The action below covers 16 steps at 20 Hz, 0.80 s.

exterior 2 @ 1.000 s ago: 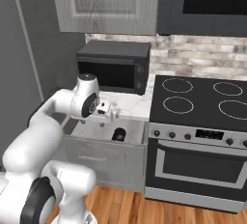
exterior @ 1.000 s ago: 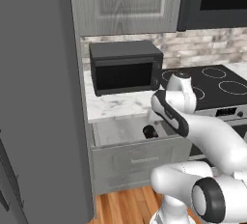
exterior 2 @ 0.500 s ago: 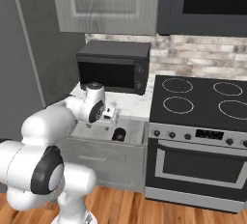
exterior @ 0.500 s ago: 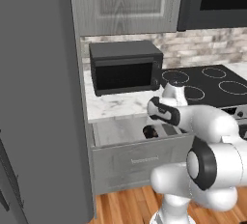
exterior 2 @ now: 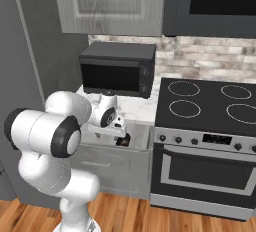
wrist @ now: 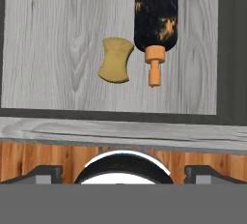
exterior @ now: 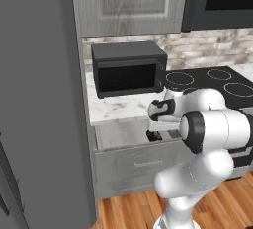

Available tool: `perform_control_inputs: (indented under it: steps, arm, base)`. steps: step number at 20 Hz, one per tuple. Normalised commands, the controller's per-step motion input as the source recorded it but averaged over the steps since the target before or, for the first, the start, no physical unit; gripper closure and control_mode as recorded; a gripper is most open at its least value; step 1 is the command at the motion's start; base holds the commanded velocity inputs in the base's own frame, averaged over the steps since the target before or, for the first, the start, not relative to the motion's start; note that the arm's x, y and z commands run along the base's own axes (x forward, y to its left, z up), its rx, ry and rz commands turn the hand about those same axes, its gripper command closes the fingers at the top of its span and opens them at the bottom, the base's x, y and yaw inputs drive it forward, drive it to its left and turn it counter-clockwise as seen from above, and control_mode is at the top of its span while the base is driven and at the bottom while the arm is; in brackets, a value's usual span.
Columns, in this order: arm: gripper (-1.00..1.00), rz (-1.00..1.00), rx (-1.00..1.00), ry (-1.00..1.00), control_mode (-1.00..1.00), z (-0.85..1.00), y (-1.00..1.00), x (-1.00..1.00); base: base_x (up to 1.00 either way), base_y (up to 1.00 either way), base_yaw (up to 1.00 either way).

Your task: Restock the sink supplies by placing the sponge and soap dispenser on the counter and next to the sink. Make sure the soap dispenser is upright.

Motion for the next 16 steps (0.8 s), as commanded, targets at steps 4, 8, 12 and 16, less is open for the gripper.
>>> perform_control_inputs:
  steps: [4, 8, 12, 16]
  arm:
    - [-1.0, 0.0, 0.01, 0.14, -1.0, -0.39, 0.0, 0.26]
    - [-1.0, 0.0, 0.01, 0.06, -1.0, -0.2, 0.0, 0.32]
    - [-1.0, 0.02, 0.01, 0.04, -1.0, -0.24, 0.0, 0.36]
    - [-1.0, 0.0, 0.0, 0.1, -1.0, -0.51, 0.0, 0.17]
  base:
    - [0.0, 0.0, 0.0]
    - [0.0, 0.0, 0.0]
    - [0.0, 0.0, 0.0]
    - [0.0, 0.0, 0.0]
